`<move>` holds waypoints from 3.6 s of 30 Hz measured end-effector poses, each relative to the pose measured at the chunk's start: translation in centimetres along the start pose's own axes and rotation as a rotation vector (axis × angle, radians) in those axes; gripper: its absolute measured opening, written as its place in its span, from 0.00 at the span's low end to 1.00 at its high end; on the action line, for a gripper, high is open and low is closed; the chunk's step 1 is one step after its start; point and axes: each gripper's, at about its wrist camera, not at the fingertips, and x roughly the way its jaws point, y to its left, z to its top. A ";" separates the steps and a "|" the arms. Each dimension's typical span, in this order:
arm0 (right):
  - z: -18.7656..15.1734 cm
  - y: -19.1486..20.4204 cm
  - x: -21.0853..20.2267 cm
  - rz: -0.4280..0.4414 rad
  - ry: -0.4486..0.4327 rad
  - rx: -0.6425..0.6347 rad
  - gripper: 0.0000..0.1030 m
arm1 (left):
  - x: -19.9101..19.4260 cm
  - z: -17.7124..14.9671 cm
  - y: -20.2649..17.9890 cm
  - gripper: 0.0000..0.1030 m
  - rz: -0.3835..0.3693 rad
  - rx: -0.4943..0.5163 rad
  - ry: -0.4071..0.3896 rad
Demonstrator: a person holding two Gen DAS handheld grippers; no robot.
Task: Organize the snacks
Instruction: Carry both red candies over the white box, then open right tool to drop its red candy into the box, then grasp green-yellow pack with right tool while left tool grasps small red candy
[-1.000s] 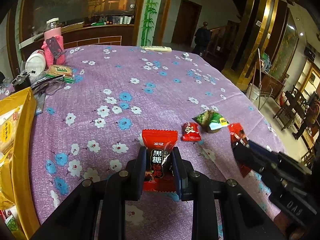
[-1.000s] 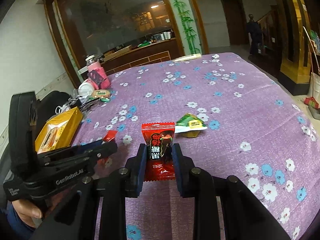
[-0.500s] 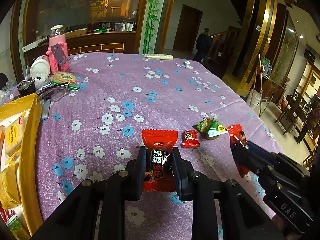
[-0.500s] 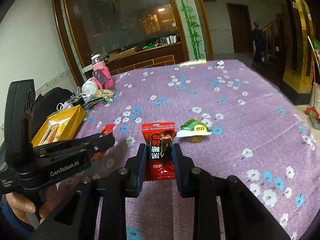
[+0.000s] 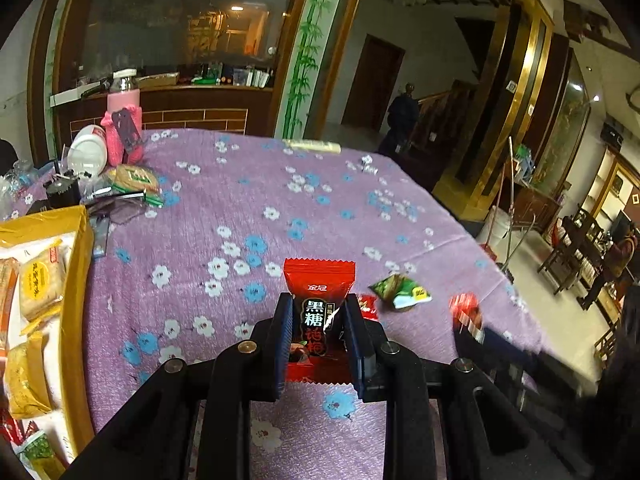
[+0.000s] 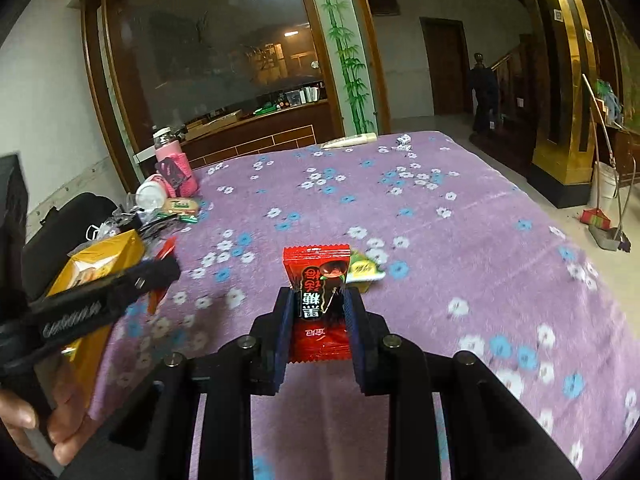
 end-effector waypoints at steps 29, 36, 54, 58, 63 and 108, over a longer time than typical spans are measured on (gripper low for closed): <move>-4.4 15.3 -2.4 0.424 0.174 -0.171 0.24 | -16.4 -6.9 21.3 0.24 0.344 -0.307 -0.140; -4.5 21.4 -0.8 0.515 0.231 -0.249 0.25 | -14.8 -8.6 23.6 0.25 0.333 -0.358 -0.085; -6.0 26.4 2.8 0.498 0.250 -0.359 0.53 | -12.1 -9.3 23.7 0.25 0.235 -0.356 -0.057; -4.4 25.0 1.1 0.468 0.171 -0.375 0.65 | -12.5 -9.3 23.8 0.25 0.219 -0.367 -0.078; -1.0 19.2 0.2 0.314 0.055 -0.251 0.99 | -12.7 -9.3 23.8 0.25 0.220 -0.363 -0.087; 5.8 -5.0 12.7 0.022 0.398 0.104 0.17 | -12.8 -4.9 15.1 0.57 0.278 -0.145 -0.003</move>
